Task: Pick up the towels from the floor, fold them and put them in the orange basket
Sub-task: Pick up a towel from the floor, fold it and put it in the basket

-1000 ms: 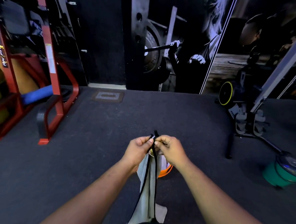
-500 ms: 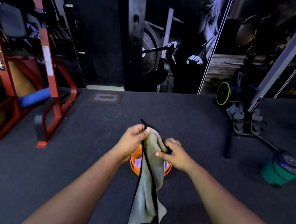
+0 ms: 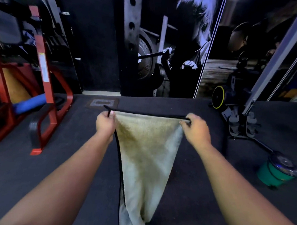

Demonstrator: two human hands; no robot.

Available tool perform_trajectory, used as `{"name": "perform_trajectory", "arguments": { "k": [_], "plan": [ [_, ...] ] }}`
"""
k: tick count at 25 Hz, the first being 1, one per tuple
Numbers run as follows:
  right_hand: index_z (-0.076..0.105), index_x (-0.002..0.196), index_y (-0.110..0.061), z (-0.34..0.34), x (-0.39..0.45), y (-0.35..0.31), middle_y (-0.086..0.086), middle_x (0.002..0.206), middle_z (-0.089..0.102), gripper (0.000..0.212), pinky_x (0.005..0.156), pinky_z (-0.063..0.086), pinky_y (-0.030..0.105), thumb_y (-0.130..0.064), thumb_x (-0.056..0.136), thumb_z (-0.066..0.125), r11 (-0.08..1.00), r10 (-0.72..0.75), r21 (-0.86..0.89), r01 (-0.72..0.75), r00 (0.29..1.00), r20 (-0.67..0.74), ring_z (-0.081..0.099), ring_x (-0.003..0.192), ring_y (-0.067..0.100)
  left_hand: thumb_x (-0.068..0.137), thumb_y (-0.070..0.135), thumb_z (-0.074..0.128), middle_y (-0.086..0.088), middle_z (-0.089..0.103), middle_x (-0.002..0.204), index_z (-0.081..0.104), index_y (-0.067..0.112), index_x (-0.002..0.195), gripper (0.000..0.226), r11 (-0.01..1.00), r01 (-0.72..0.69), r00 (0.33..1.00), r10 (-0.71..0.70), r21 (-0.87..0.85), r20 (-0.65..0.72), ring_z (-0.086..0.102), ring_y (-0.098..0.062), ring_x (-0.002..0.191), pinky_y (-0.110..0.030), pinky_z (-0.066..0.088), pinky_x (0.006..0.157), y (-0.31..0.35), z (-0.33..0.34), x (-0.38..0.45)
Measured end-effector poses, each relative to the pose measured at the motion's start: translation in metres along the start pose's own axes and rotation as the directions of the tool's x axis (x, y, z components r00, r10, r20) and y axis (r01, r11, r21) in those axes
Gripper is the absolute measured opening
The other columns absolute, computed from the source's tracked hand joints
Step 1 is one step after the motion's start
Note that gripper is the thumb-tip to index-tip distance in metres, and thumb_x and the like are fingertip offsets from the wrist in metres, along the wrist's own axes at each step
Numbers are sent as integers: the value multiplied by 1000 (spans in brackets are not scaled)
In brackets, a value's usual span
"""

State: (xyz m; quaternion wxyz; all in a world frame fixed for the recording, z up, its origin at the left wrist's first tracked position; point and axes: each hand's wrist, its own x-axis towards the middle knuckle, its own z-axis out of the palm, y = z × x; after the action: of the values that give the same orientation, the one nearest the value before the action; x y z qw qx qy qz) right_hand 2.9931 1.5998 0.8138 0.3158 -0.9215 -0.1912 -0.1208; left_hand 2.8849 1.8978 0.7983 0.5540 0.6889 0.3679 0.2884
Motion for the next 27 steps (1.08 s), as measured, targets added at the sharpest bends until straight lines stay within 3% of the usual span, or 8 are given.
{"name": "perform_trajectory", "arguments": {
  "k": [3,6,10,14,18,22,24,27],
  "plan": [
    [54,89,-13,-19,20,-21,-6,77,53,18,63,39,31,-28,97,61,872,171,477,-111,982,-85,49,70,9,107,32,43,3,49,79,53,14,96,24,973,-61,998,53,-222,-43,48,-17,78,-31,37,69,43,12,-12],
    [51,97,-10,-17,25,-14,-1,89,55,28,73,45,36,-37,99,58,766,239,610,-202,971,22,52,80,13,100,58,48,-2,60,110,42,10,131,58,929,-363,918,345,66,194,58,-22,102,-32,41,81,55,3,-18],
    [54,105,-21,-11,18,-12,2,107,63,26,81,54,35,-45,96,61,667,233,713,-215,970,74,60,99,18,73,71,76,2,69,99,58,14,110,70,432,-683,699,152,589,699,67,-25,98,-39,53,75,51,1,-21],
    [41,143,-20,-6,-12,-5,2,137,60,59,99,54,36,-33,94,70,228,53,954,-196,981,188,62,123,17,87,35,78,-15,77,99,74,5,102,33,963,-233,669,56,138,741,74,-28,90,-50,58,88,78,-2,-33],
    [47,144,-15,28,-62,3,-6,131,67,87,104,51,29,-33,72,92,773,-139,558,-302,778,613,62,120,3,89,35,69,-18,72,119,67,2,124,48,957,68,649,173,-283,741,70,-31,110,-48,55,99,117,-3,-47],
    [69,113,3,36,-67,-30,21,110,74,23,94,56,45,-10,95,69,571,-9,710,-412,862,507,71,104,33,95,66,48,-11,68,129,57,10,138,71,801,252,692,243,-543,680,64,-25,122,-47,49,106,113,10,-45],
    [71,112,-1,29,-56,-45,21,109,74,19,92,56,45,-10,97,64,474,62,775,-418,894,444,72,103,34,80,84,52,-1,68,127,48,21,144,90,861,246,773,102,-444,626,65,-15,116,-43,49,105,57,15,-57],
    [72,110,-5,23,-37,-57,20,106,75,19,90,57,45,-14,96,63,438,115,795,-420,903,413,73,100,33,69,77,70,-1,65,136,42,16,149,105,946,282,652,-64,-163,756,64,-15,121,-32,54,99,-43,12,-105]
  ]
}}
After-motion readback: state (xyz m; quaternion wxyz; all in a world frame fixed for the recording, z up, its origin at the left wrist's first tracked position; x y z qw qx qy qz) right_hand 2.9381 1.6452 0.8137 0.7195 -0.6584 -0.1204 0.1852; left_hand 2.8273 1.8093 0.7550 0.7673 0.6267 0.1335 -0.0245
